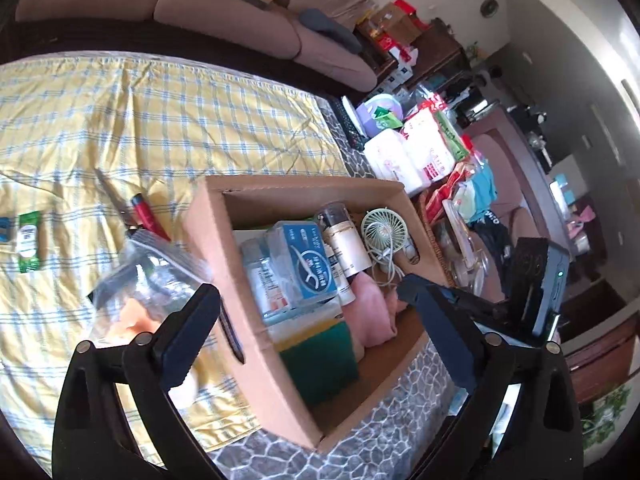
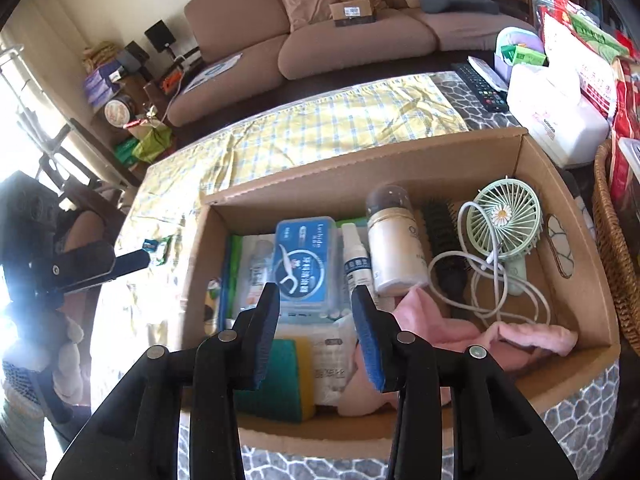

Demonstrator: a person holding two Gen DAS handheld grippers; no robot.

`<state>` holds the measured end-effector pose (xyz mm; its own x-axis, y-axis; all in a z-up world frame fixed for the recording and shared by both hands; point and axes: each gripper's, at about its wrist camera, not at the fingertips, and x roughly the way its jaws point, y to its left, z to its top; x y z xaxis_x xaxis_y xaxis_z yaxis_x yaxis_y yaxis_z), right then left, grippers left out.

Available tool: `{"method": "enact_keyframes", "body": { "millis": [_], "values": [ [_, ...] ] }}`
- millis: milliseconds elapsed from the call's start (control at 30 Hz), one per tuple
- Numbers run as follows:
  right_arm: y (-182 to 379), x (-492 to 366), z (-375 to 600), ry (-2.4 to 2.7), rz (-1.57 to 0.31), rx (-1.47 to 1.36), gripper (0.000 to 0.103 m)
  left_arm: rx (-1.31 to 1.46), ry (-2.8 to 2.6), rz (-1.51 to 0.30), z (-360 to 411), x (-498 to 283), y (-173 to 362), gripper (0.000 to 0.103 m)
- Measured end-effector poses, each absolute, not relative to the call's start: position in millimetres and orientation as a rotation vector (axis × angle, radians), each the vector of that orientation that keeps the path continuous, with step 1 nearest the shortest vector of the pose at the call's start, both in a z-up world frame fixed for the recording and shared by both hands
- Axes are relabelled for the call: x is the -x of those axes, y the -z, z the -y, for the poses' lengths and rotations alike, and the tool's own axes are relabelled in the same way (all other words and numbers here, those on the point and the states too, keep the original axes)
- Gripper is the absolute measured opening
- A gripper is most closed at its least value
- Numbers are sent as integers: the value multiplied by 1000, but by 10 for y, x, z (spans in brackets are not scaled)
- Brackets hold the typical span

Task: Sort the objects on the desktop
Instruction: 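Open the right gripper to release the bottle and withdraw it, then grasp the beige insole on the bed with the right gripper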

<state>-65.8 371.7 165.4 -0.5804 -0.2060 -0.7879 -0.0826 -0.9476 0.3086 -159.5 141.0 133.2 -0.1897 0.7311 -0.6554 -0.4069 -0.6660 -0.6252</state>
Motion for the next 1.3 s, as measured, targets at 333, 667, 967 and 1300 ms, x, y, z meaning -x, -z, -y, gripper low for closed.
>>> {"method": "enact_keyframes", "body": {
  "millis": [333,667,967,1300],
  "values": [
    [-2019,396,-2685,2573,462,-1184,77,1344,-2114,446,-18,1244,-1282,103],
    [-1661,367,-1703,2442,448,-1225,77,1393,-2216,347,818,866,-965,103],
    [-1072,429,-1125,2453,303,-1328,77,1455,-2282,384,1425,857,-535,103],
    [-650,622,-982,2491,235,-1371,77,1378,-2266,288,1407,962,-429,103]
  ]
}}
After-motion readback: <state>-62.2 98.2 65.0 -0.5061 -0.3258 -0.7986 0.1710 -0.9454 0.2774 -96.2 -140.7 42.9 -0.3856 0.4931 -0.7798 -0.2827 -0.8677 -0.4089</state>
